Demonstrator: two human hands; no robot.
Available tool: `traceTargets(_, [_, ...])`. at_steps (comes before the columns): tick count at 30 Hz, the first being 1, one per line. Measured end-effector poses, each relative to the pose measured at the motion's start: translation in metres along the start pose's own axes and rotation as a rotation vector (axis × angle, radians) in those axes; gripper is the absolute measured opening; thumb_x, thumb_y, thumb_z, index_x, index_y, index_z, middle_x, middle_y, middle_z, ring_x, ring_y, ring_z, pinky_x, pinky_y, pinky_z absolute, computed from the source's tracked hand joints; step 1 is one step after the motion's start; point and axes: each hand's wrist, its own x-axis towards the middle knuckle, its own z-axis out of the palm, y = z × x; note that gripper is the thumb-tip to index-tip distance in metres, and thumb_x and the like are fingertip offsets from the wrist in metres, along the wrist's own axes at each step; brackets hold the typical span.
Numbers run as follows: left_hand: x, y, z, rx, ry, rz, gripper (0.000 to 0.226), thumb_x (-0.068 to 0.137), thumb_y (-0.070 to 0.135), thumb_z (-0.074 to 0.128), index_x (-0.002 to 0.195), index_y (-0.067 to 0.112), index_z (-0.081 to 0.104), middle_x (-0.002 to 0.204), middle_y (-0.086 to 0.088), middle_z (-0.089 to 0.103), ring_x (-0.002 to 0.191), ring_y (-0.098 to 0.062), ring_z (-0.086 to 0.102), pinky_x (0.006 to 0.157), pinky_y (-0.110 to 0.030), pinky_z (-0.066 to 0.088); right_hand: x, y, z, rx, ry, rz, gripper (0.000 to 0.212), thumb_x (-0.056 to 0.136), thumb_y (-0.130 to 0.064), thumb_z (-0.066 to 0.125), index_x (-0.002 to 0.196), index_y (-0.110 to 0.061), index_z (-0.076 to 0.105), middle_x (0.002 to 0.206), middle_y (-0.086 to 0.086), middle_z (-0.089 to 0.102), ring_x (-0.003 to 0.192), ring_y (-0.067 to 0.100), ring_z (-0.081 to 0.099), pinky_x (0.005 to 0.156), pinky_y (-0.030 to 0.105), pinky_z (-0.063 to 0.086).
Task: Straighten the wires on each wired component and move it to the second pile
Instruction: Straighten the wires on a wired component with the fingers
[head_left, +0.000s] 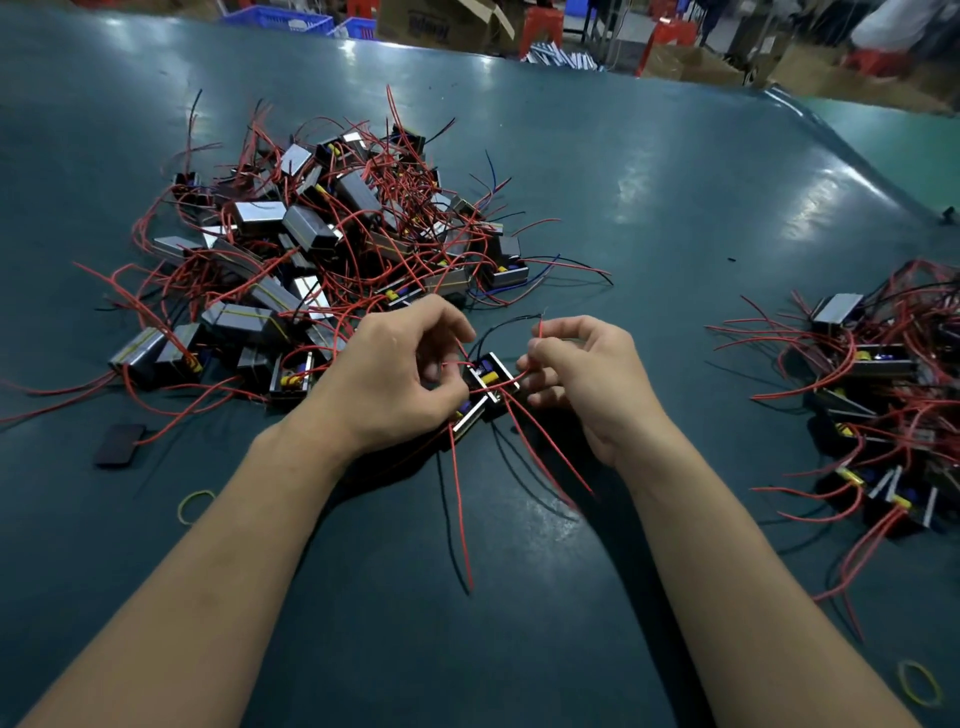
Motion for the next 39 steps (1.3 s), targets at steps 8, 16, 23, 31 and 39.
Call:
traceTargets(8, [0.003,0.002,0.003,0.17,0.148,0.012,0.005,0.086,0.015,0.067,0.083,0.011,0.066,0.065,0.005,0.061,0.057,-0.01,0.057,0.056,-0.023,0.046,0.002,0.01,0.002,-0.293,-0.075,-0.151,0.016,0.088,-0.02,0.071,0.097,-0.016,0.057,0.055,-0.003,0.057,0.042,0.009,0.05,0.039,0.023,0.04])
traceTargets(16, [0.003,0.004,0.012,0.158,0.164,-0.079,0.01,0.091,0.014,0.063,0.096,0.013,0.07,0.076,0.003,0.07,0.062,-0.005,0.063,0.06,-0.011,0.048,0.005,0.014,0.001,-0.366,-0.056,-0.199,0.018,0.082,-0.01,0.07,0.084,-0.02,0.055,0.08,0.003,0.063,0.053,0.016,0.059,0.044,0.025,0.045])
traceTargets(23, [0.006,0.006,0.009,-0.321,0.12,-0.315,0.014,0.098,0.02,0.057,0.092,0.013,0.067,0.077,-0.002,0.074,0.062,-0.011,0.066,0.063,-0.022,0.052,0.006,0.016,-0.002,-0.353,0.04,-0.222,0.017,0.077,-0.009,0.065,0.086,-0.021,0.058,0.081,0.007,0.063,0.071,0.027,0.062,0.069,0.052,0.056])
traceTargets(31, [0.004,0.006,0.007,-0.248,0.004,-0.243,0.008,0.085,0.005,0.071,0.086,0.014,0.071,0.081,-0.003,0.074,0.075,-0.025,0.07,0.074,-0.035,0.056,0.001,0.017,0.0,-0.378,0.137,-0.312,0.013,0.082,-0.014,0.069,0.084,-0.022,0.059,0.082,-0.002,0.065,0.067,0.019,0.065,0.059,0.037,0.057])
traceTargets(39, [0.007,0.009,0.011,-0.48,0.193,-0.331,0.018,0.087,0.003,0.064,0.075,0.016,0.066,0.057,0.01,0.057,0.053,-0.01,0.049,0.052,-0.021,0.04,-0.011,0.017,0.0,-0.426,0.164,-0.457,0.01,0.085,-0.016,0.072,0.087,-0.019,0.062,0.076,-0.006,0.063,0.072,0.018,0.064,0.069,0.038,0.054])
